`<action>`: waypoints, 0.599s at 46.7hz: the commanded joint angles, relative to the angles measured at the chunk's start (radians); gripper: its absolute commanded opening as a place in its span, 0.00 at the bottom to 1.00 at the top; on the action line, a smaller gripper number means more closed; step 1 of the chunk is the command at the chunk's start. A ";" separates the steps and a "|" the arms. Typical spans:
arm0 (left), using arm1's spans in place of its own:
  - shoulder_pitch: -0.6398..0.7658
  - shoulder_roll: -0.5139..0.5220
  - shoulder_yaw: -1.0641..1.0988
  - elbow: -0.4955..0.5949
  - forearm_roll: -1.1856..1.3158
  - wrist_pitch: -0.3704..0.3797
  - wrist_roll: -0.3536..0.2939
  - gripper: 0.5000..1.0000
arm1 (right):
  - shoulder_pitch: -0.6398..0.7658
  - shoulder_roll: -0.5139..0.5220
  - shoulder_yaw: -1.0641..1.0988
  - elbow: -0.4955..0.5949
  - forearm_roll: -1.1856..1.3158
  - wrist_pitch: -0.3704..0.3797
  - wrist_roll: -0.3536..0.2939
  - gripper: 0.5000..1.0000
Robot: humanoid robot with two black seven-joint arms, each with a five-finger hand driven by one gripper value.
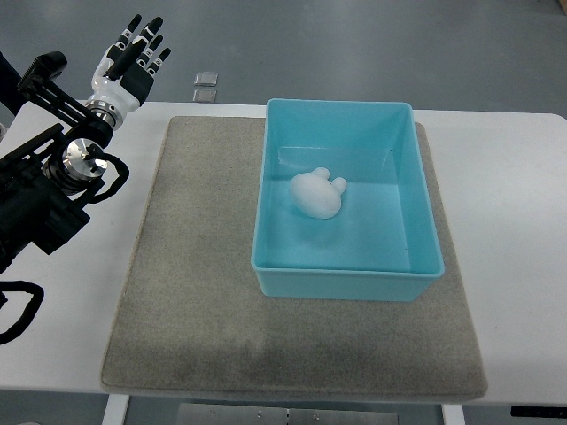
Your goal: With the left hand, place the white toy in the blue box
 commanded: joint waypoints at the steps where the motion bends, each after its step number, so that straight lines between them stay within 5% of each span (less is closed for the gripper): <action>1: 0.001 -0.001 0.000 0.000 0.000 0.000 0.000 0.99 | 0.000 0.000 0.000 0.000 0.000 0.000 0.000 0.87; 12: -0.002 -0.001 0.000 0.000 0.002 0.000 0.000 0.99 | -0.002 0.000 0.002 0.127 -0.003 -0.008 0.000 0.87; 28: -0.003 -0.001 0.000 0.000 0.002 0.009 0.000 0.99 | -0.005 0.000 0.000 0.120 -0.001 -0.008 -0.003 0.87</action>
